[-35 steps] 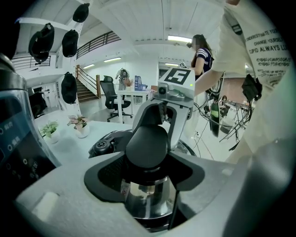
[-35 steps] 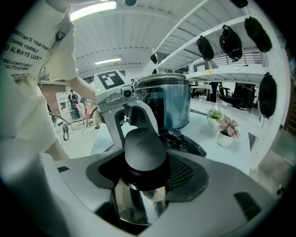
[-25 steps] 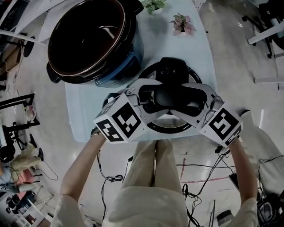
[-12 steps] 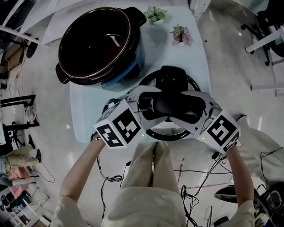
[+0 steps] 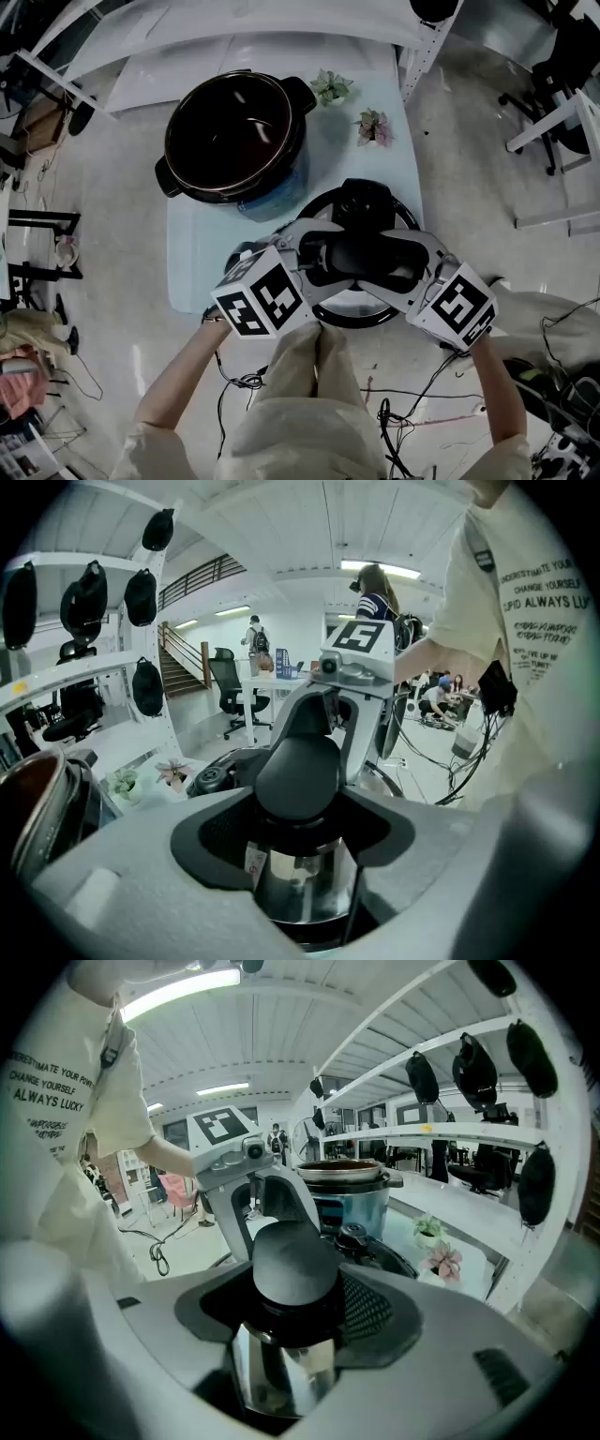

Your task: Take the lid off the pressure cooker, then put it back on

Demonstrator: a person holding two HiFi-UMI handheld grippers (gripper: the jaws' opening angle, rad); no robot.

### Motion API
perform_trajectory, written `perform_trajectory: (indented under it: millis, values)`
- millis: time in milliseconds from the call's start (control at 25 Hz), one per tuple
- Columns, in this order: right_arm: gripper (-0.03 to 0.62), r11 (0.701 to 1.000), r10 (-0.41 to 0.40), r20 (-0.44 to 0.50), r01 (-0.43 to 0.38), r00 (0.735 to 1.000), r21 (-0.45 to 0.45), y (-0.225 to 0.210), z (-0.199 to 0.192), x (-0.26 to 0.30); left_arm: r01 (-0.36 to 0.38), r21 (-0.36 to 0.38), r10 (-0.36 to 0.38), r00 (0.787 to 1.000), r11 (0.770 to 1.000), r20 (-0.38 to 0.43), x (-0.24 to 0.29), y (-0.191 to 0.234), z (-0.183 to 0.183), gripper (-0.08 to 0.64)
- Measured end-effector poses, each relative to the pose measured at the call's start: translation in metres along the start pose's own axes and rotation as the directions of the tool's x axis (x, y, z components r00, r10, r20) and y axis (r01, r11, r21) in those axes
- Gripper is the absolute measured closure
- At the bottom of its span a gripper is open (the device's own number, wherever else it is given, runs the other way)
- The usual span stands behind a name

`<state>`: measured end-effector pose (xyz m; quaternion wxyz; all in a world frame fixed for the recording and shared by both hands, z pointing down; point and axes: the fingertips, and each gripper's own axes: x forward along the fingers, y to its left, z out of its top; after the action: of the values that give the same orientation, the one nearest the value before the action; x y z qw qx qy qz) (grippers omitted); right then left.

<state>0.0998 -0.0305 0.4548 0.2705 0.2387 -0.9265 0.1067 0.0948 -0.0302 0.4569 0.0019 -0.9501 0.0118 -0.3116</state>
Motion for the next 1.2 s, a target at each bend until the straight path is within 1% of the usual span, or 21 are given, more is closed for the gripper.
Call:
perform_trajectory:
  millis: [320, 600, 880, 1200]
  values:
    - [0.313, 0.998, 0.004, 0.015, -0.003, 1.000, -0.058, 0.008, 0.038, -0.028, -0.057, 0.023, 0.057, 0.998, 0.998, 0.009, -0.028, -0.005, 0.038, 0.281]
    - [0.313, 0.993, 0.009, 0.024, -0.006, 1.000, -0.118, 0.015, 0.068, -0.044, -0.116, 0.034, 0.115, 0.993, 0.993, 0.020, -0.053, -0.007, 0.063, 0.281]
    - [0.313, 0.985, 0.045, 0.035, -0.038, 0.998, -0.168, 0.022, 0.090, -0.046, -0.172, 0.029, 0.172, 0.985, 0.985, 0.017, -0.076, -0.007, 0.071, 0.281]
    - [0.313, 0.974, 0.077, 0.046, -0.065, 0.996, -0.219, 0.021, 0.113, -0.038, -0.227, 0.027, 0.227, 0.974, 0.973, 0.014, -0.099, 0.005, 0.074, 0.281]
